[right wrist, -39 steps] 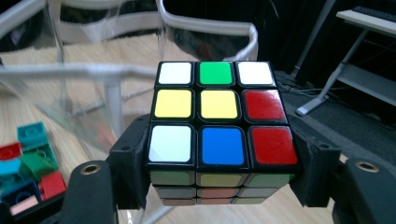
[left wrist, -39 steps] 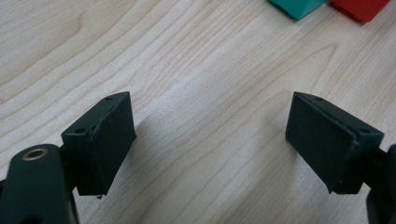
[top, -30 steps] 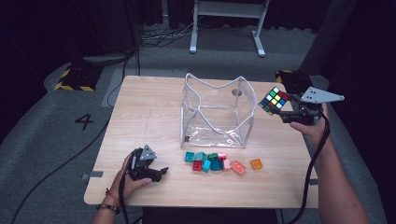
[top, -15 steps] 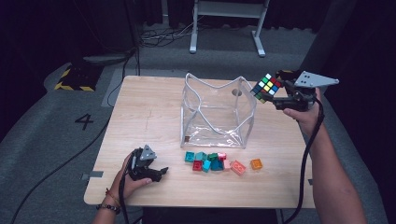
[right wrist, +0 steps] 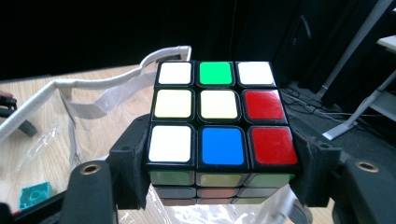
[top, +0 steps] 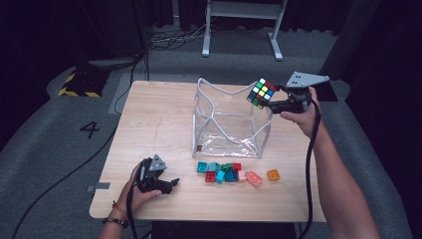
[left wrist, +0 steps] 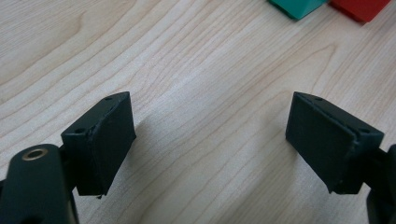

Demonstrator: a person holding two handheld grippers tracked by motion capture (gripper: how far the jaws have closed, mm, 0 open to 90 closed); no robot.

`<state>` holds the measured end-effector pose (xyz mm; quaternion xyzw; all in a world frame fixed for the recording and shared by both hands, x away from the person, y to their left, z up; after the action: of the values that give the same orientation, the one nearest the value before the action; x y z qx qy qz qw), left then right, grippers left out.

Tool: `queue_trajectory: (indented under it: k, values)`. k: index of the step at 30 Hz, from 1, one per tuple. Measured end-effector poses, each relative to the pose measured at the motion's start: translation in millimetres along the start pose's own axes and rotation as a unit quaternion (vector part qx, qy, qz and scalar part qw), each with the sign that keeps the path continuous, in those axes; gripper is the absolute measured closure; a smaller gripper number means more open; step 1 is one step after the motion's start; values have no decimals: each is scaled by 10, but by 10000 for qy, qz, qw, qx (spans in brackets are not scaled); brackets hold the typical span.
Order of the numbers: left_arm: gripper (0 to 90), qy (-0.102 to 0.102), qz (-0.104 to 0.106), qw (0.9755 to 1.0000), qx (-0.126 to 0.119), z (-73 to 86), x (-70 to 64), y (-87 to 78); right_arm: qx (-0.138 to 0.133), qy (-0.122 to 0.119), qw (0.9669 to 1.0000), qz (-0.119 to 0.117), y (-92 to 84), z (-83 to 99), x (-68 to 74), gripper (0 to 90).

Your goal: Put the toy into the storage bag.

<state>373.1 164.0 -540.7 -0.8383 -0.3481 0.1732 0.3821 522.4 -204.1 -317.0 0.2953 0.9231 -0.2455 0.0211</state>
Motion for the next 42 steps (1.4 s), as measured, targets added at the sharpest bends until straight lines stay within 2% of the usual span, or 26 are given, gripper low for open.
queue_trajectory:
  k: [2,5,11,16,23,27,35,39,41,42]
  values:
    - [158,19,-1,10000,17,1,3,-2,91,-166,9998,-36,79,0,9,339]
    - [158,18,-5,10000,11,1,3,-1,291,-251,9992,-72,193,11,9,339]
    - [158,20,-1,10000,17,1,3,-2,506,-306,9980,-225,347,4,18,338]
    - [158,10,-2,10000,10,1,1,-1,776,-362,9955,-397,450,-6,40,338]
    - [158,11,-3,10000,8,1,2,-1,1201,-483,9901,-536,584,-17,99,338]
    - [158,22,-3,10000,16,1,3,-2,1525,-563,9849,-600,659,21,113,338]
    - [158,0,-2,10000,0,0,0,0,2219,-782,9690,-758,741,127,131,338]
    - [158,1,0,10000,0,0,0,0,2411,-813,9632,-868,751,171,145,338]
    - [158,-1,0,10000,-1,0,0,0,2571,-848,9586,-886,744,197,137,338]
    - [158,0,-1,10000,0,0,0,0,2577,-850,9583,-898,749,208,134,338]
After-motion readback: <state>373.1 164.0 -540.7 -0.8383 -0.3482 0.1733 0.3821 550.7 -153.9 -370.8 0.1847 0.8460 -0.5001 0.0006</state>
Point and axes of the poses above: each handheld gripper's, and its own axes: y roughly forward along the jaws, z roughly out of its underside, x roughly to its left, the point moved 5 cm from there along y, roughly forward along the jaws, and after that the axes turned 3 degrees about x, right-handed, at the moved point
